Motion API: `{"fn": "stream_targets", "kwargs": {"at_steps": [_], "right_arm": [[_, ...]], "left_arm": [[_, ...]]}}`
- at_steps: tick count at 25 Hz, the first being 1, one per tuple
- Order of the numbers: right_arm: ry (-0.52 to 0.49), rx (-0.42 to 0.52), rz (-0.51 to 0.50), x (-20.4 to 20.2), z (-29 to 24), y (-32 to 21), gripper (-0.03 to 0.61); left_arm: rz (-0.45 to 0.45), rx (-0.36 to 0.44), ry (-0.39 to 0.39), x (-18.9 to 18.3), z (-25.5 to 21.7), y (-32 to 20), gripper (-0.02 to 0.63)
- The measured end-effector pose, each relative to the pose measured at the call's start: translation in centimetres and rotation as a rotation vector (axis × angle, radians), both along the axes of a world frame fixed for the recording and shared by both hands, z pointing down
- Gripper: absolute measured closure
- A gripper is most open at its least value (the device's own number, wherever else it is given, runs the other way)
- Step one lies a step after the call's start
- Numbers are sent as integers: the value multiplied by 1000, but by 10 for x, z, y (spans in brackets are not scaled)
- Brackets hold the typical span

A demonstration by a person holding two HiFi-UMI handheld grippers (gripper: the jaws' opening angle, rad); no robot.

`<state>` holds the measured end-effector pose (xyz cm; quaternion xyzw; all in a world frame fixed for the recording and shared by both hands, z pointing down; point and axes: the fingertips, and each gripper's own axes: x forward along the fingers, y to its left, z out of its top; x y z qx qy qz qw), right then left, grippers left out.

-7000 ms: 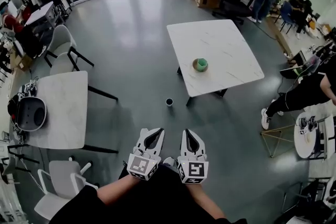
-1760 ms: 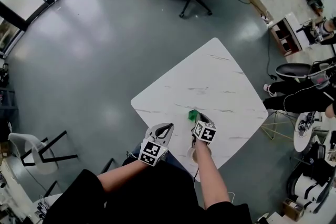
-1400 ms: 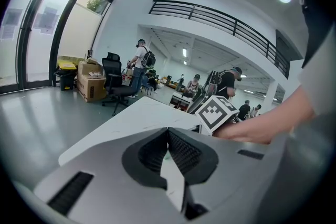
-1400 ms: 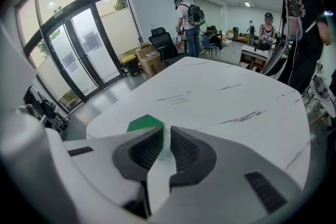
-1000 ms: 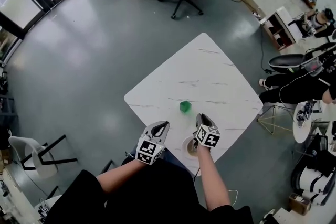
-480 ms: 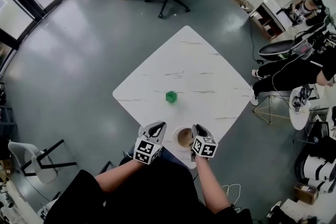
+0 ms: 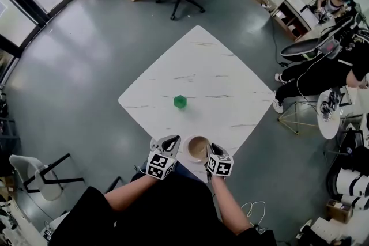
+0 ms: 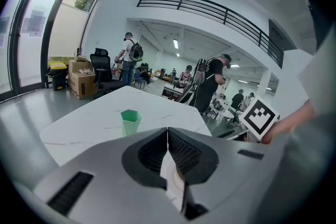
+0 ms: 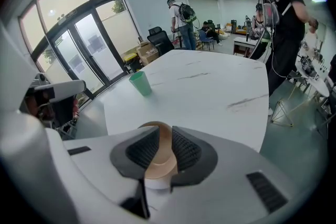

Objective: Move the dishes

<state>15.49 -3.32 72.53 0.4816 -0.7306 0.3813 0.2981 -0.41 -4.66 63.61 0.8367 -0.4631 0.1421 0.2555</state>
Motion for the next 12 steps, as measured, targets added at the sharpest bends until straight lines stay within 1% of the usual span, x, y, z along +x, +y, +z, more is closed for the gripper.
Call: {"fn": "stream_targets", "kwargs": {"at_steps": [7,12], "right_arm": [[-1,-64,-24,15,31,13,485],[18,-76,-71,19,45,17,485]], "left_arm": [[0,-27,-31,16,13,15,597],[-30,-33,-47,19,14,21,597]]}}
